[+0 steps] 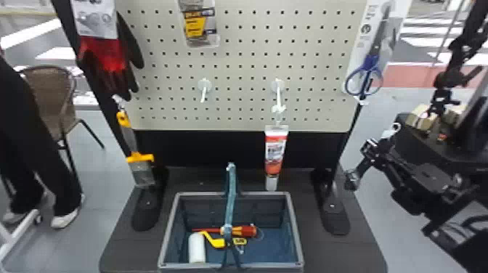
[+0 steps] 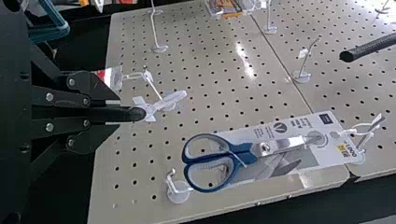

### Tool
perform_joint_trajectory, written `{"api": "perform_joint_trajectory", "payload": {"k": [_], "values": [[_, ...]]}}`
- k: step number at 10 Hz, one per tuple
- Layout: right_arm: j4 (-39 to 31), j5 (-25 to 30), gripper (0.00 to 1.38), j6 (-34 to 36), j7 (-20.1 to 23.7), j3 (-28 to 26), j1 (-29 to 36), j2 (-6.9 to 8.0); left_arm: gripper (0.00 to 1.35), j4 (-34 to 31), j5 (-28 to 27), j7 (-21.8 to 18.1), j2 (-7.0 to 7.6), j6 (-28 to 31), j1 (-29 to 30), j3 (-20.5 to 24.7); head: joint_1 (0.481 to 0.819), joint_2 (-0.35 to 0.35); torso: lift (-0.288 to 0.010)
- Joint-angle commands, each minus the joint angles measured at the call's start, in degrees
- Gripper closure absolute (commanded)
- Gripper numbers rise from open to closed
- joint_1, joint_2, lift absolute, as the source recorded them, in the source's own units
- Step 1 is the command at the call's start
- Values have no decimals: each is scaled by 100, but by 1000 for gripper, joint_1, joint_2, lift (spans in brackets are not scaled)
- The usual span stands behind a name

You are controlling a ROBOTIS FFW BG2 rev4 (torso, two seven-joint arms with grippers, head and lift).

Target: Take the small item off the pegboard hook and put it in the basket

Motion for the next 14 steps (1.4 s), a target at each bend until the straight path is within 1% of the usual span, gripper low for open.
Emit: {"api": "perform_joint_trajectory", "payload": {"k": [1,2,4,6,9,14], "values": [[-191,6,1205,93,-13,11,183,265,216,-3,17,-4,13,4,-9,-20,549,0,-100],[-219,-11,1205,111,-22,55,281,362,216,-3,17,-4,13,13,-21,-20,549,0,-100],[-79,-222,1205,111,-163,371,380,371,216,11,26,-4,13,21,-21,-20,549,0,-100],[245,-415,1205,14,-259,732,318,397,216,11,53,-4,22,39,-21,-46,549,0,-100],[948,-679,1205,-153,-321,1241,48,424,216,11,123,-4,101,74,-83,-134,549,0,-100],[1946,-793,1205,-364,-312,1742,-543,388,216,-3,132,-4,101,92,-95,-160,549,0,-100]]}}
